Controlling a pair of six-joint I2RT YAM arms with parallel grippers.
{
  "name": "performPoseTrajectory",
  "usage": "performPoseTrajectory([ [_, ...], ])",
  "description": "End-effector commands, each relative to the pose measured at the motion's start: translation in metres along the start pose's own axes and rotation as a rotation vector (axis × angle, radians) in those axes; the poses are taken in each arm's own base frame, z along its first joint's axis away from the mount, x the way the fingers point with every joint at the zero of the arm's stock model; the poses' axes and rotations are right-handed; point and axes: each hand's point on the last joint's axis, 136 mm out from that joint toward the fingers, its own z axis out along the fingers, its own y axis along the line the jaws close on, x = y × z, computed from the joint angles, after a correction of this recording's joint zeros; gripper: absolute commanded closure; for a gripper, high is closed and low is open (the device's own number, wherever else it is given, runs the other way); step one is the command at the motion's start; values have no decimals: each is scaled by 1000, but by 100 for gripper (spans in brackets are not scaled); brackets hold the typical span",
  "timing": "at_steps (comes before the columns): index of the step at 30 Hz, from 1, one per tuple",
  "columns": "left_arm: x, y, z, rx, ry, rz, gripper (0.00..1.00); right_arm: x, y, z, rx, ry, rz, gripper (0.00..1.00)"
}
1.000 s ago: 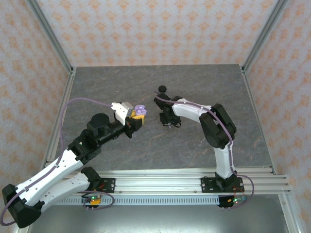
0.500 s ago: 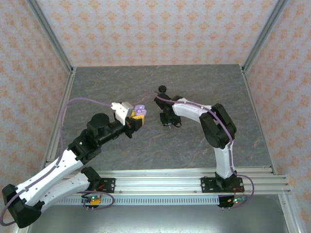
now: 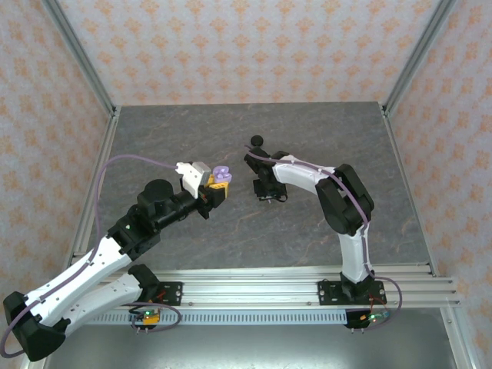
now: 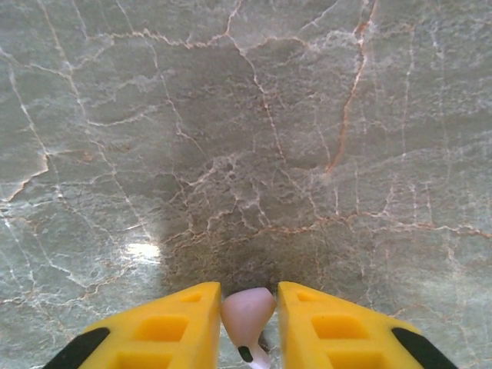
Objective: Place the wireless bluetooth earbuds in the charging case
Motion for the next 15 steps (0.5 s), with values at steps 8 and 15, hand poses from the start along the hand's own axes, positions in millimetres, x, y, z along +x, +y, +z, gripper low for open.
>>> performPoseTrajectory([
  [8,-9,1,0,-3,-34,-13,73,-1,-9,5,42,-12,23,81],
  [15,10,10,15,-35,10,-57,73,-9,-10,-11,-9,-96,69,81],
])
